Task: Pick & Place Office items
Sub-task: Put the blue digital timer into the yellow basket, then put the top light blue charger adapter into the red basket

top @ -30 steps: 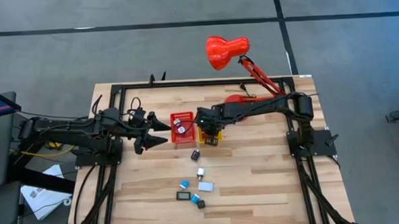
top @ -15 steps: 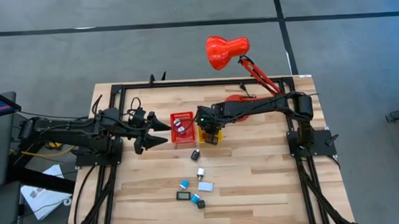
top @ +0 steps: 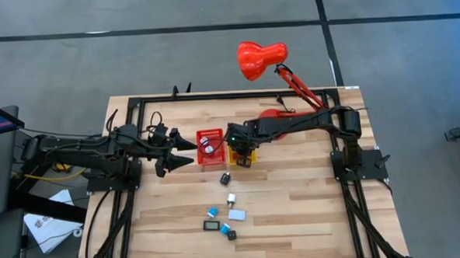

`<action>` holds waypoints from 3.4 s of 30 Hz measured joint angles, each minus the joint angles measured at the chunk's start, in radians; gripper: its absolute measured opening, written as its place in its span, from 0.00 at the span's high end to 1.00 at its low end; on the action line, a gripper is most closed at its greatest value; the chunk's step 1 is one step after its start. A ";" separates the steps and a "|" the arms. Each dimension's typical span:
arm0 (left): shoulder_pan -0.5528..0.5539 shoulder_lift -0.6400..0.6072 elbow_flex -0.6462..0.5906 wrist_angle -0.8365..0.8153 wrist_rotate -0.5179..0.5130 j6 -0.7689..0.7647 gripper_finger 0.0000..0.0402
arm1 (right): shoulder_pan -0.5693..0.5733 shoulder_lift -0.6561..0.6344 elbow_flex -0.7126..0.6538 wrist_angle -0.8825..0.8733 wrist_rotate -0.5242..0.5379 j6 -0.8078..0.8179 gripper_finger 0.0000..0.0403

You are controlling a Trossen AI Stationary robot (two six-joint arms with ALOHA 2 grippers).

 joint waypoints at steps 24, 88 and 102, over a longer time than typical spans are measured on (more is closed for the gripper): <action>0.000 0.000 0.000 0.000 -0.001 0.000 0.25 | 0.013 -0.003 -0.065 0.062 0.003 0.000 0.85; 0.000 0.000 0.000 0.002 -0.088 0.033 0.25 | 0.125 -0.343 -0.227 0.335 0.054 0.235 0.66; -0.085 0.119 0.001 0.071 0.136 0.004 0.22 | 0.369 -0.397 -0.363 0.356 0.162 0.273 0.65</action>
